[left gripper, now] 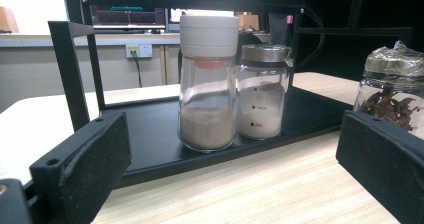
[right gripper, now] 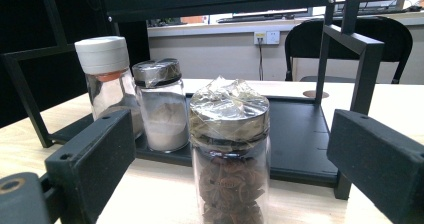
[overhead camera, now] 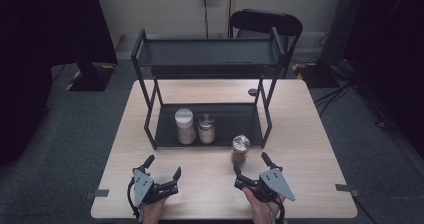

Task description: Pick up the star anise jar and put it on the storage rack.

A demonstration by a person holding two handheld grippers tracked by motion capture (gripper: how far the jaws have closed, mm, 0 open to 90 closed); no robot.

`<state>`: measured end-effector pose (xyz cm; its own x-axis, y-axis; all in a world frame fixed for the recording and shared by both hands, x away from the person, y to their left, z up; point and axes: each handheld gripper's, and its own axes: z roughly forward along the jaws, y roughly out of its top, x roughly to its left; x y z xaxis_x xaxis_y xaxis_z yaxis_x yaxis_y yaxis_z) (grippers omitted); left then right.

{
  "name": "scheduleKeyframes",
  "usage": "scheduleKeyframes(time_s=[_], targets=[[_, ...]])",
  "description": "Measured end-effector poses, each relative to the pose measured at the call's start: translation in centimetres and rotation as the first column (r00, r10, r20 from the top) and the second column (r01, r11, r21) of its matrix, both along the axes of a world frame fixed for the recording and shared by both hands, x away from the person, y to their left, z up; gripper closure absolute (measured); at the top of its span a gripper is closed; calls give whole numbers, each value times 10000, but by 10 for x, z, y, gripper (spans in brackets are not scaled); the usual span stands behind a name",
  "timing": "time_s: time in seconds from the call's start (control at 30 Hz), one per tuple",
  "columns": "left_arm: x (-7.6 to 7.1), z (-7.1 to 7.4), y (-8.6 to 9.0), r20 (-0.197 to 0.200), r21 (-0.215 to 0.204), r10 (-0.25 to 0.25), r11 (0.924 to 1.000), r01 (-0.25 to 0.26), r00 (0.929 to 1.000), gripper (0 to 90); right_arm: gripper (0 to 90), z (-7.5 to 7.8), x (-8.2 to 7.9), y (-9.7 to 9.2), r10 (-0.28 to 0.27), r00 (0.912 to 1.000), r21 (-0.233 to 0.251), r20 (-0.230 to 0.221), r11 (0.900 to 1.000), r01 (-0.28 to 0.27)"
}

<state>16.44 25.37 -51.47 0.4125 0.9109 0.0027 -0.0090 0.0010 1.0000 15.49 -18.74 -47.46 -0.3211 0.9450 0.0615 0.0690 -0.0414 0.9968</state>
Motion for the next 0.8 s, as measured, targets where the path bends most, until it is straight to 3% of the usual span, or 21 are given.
scheduleKeyframes(time_s=[0.8], targets=[[0,0,0,9,-2,0,10000,0,10000,3,58,16,25,2,386,9985,-207,-385,9990,-394]])
